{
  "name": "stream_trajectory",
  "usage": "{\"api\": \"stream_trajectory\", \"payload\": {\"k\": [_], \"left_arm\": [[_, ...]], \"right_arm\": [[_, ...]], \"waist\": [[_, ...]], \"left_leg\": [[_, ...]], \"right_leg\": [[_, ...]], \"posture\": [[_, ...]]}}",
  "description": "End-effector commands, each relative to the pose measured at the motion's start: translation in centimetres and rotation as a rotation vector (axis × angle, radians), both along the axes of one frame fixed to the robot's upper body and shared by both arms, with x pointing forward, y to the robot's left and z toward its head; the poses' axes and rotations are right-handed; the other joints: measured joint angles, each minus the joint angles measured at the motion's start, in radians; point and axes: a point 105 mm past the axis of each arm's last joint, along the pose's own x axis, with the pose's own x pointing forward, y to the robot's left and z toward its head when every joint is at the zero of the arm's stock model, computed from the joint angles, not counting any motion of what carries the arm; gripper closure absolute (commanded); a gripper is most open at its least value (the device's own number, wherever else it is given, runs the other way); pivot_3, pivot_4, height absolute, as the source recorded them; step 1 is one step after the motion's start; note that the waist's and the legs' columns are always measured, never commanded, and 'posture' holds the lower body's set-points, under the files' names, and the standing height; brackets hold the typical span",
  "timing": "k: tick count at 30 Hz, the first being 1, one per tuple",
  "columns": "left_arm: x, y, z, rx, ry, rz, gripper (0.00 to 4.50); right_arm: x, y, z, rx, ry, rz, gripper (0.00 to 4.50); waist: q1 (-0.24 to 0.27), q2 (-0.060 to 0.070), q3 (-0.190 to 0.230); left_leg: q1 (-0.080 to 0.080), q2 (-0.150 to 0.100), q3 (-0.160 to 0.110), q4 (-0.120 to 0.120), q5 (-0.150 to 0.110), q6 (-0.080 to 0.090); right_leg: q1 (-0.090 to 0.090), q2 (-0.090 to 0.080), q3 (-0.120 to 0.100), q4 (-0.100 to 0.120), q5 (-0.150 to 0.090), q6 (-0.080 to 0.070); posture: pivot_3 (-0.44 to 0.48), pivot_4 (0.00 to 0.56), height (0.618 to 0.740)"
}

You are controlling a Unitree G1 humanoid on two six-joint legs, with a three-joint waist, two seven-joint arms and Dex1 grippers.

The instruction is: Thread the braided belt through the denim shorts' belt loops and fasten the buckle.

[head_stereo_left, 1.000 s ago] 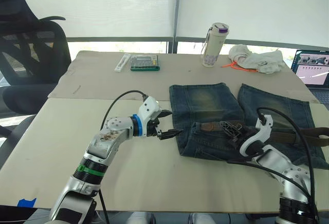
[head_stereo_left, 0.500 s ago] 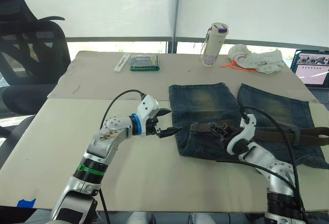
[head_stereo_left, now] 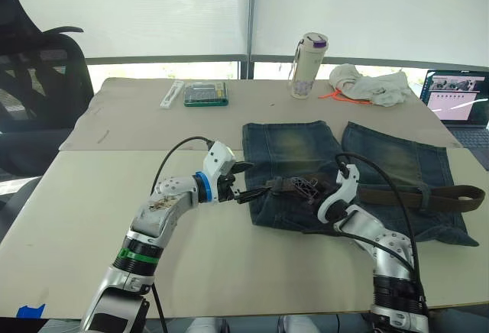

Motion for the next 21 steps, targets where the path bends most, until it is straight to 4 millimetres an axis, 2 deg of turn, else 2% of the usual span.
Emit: {"api": "stream_trajectory", "payload": {"k": [1,4,8,10,12,17,21], "left_arm": [[-0.2,0.1,0.9,-0.131,0.080,0.012,0.02],[-0.2,0.1,0.8,-0.222,0.167,0.019,0.02],[0.2,0.1,0.7,-0.332,0.261,0.042,0.02],[0.7,0.3,0.0,-0.349,0.300,0.079,0.02],[1.0,0.7,-0.8,-0.332,0.315,0.108,0.02],[0.8,1.1,-1.3,-0.306,0.313,0.116,0.02],[0.8,1.4,-1.3,-0.305,0.307,0.128,0.02]], "right_arm": [[-0.4,0.5,1.9,0.137,-0.089,0.044,4.50],[-0.7,0.5,2.9,0.197,-0.129,0.058,4.50],[-1.0,0.7,3.2,0.197,-0.146,0.092,4.50],[-0.7,1.2,2.0,0.105,-0.109,0.095,4.50],[-0.2,1.5,-0.1,-0.069,-0.049,0.079,4.50],[0.6,1.5,-3.1,-0.316,0.025,0.039,4.50],[0.9,1.9,-3.5,-0.410,0.010,0.044,4.50]], "waist": [[0.001,0.000,0.000],[0.002,0.000,0.000],[0.003,0.000,0.000],[0.004,0.000,0.000],[0.003,0.000,0.000],[0.002,0.000,0.000],[0.006,-0.001,-0.001]], "left_leg": [[0.000,0.000,0.000,0.000,0.000,0.000],[0.000,0.000,0.000,0.000,0.000,0.000],[0.000,-0.001,0.000,0.000,0.000,0.000],[0.000,-0.001,0.000,0.000,0.000,0.001],[0.000,-0.002,0.000,0.000,0.000,0.001],[0.001,-0.002,0.000,0.000,0.000,0.000],[0.005,-0.003,0.000,0.000,0.000,0.000]], "right_leg": [[0.000,0.000,0.000,0.000,0.000,0.000],[0.000,0.000,0.001,0.000,0.000,0.000],[0.000,0.000,0.001,0.000,0.000,0.000],[0.000,0.000,0.001,0.000,0.000,0.000],[0.000,0.000,0.002,0.000,0.000,0.000],[0.001,0.001,0.002,0.000,0.000,0.000],[0.003,0.001,0.005,-0.002,0.000,0.000]], "posture": [[0.000,0.150,0.737],[0.000,0.150,0.737],[0.000,0.150,0.737],[0.000,0.150,0.737],[0.000,0.150,0.737],[0.000,0.150,0.737],[0.000,0.150,0.737]]}}
